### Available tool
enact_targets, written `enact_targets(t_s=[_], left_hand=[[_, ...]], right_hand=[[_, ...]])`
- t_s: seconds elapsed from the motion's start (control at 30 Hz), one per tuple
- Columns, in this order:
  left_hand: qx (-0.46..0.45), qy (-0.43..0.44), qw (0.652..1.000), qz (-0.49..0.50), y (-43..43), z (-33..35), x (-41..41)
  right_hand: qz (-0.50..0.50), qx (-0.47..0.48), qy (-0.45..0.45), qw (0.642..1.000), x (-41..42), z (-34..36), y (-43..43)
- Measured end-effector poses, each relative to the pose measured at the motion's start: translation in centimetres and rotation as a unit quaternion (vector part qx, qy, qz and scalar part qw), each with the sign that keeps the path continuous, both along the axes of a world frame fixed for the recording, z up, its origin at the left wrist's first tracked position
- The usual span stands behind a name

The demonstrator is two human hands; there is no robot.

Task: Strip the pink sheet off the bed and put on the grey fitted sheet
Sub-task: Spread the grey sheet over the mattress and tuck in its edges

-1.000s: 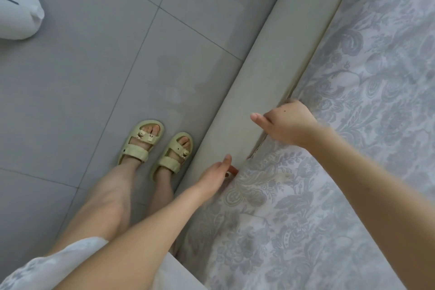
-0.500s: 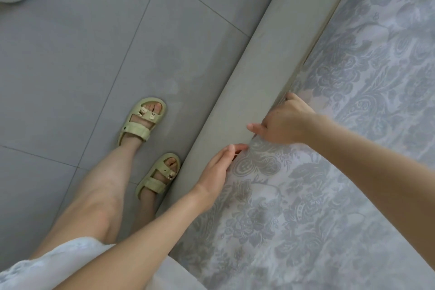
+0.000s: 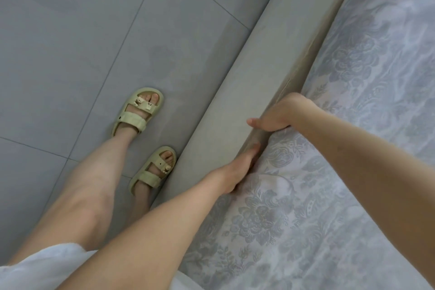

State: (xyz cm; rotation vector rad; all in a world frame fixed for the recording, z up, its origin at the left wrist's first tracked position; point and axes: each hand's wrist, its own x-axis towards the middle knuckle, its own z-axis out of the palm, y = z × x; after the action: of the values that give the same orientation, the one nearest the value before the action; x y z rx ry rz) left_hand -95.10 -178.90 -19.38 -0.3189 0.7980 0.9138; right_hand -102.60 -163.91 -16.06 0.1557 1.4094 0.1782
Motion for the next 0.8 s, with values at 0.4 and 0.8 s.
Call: enact_targets(t_s=[0.4,0.8], left_hand=[[-0.088,0.111,0.990,0.023,-6.2,1.6,1.4],[-0.093,0.146,0.982,0.079,-6.8,1.8,3.3]], right_hand=[[-0.080,-0.093,0.335,0.934,2.2,2.4,-1.8],[0.104,-0.084,0.249,0.959,8.1,1.7,-8.2]])
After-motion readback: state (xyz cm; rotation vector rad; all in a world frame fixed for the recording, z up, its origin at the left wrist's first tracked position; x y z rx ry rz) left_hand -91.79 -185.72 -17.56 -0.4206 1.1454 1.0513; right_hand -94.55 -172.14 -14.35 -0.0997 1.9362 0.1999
